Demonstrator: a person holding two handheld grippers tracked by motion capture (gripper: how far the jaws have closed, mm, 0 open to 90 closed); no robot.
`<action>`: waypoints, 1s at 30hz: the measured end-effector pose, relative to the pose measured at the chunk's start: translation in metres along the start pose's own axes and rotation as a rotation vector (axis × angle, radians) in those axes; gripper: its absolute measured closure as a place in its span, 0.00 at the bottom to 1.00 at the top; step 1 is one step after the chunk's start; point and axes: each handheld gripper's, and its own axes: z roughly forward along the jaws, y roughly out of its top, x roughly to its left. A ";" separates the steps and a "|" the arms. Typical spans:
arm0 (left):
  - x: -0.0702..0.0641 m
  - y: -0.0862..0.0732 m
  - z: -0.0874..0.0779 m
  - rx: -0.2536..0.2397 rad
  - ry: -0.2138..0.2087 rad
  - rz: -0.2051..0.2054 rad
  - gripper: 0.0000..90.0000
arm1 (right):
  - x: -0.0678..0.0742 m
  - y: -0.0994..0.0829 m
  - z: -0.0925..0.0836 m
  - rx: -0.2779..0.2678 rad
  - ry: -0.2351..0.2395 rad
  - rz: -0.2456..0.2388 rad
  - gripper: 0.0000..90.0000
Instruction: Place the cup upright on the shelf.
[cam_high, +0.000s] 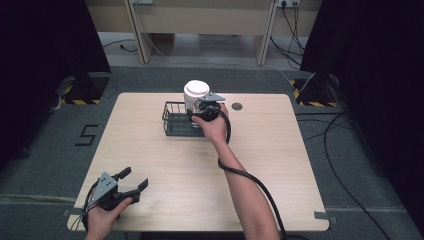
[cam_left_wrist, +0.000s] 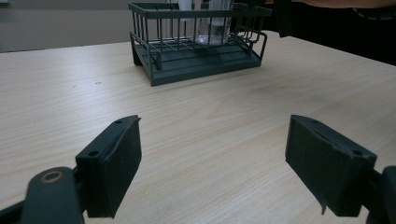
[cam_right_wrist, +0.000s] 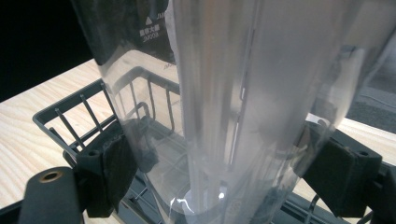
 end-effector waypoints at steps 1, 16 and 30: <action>0.000 0.000 0.000 0.000 0.000 0.000 0.20 | 0.001 0.000 0.000 0.003 -0.001 -0.005 0.20; -0.001 0.000 0.001 0.000 -0.003 -0.001 0.20 | 0.001 -0.007 -0.004 -0.006 0.001 0.005 0.17; -0.001 0.000 0.001 0.006 0.001 0.007 0.20 | -0.001 -0.012 -0.030 -0.003 0.008 0.017 0.17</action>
